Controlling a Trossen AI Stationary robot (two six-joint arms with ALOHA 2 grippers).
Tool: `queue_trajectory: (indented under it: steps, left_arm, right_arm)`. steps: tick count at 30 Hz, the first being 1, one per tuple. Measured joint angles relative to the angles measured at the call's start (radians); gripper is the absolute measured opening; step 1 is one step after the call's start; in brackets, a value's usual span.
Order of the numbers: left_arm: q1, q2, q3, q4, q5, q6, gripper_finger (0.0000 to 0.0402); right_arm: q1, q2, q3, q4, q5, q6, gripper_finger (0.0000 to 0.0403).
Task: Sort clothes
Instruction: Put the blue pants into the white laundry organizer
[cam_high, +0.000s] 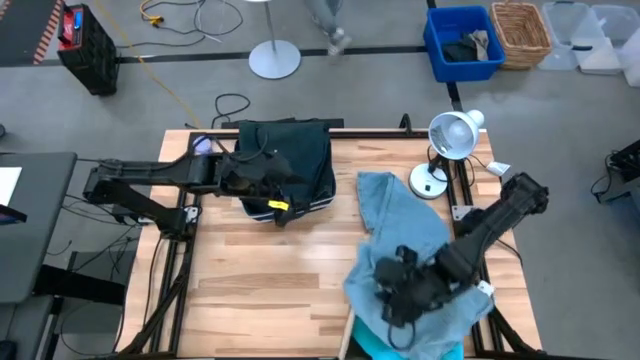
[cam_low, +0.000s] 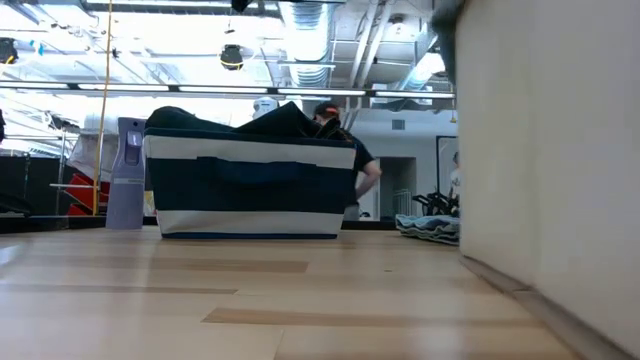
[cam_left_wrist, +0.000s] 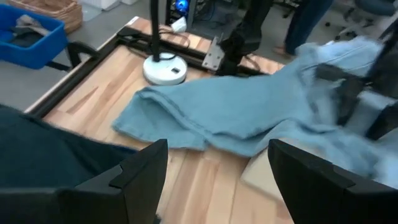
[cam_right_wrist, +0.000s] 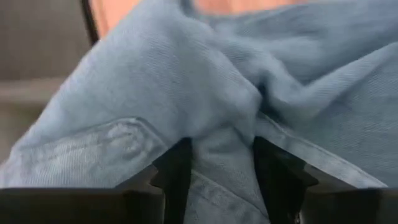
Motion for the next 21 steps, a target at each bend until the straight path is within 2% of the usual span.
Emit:
queue_trajectory:
  steps: [6,11,15,21]
  left_arm:
    - [0.0,-0.018,0.0,-0.039,-0.054,0.025,0.0271]
    - [0.008,-0.017,0.0,-0.039,-0.075,-0.004,0.0271]
    - [0.008,-0.016,0.0,-0.039,-0.101,-0.028,0.0271]
    - [0.009,-0.014,0.0,-0.04,-0.133,-0.082,0.0271]
  right_arm:
    - [0.09,0.064,0.011,-0.131,-0.037,-0.039,0.0163]
    - [0.07,0.125,0.01,-0.231,-0.102,-0.054,0.0162]
    - [0.019,0.165,-0.027,-0.156,-0.215,-0.157,0.0161]
    - [-0.015,0.205,-0.101,-0.005,-0.243,-0.283,0.0161]
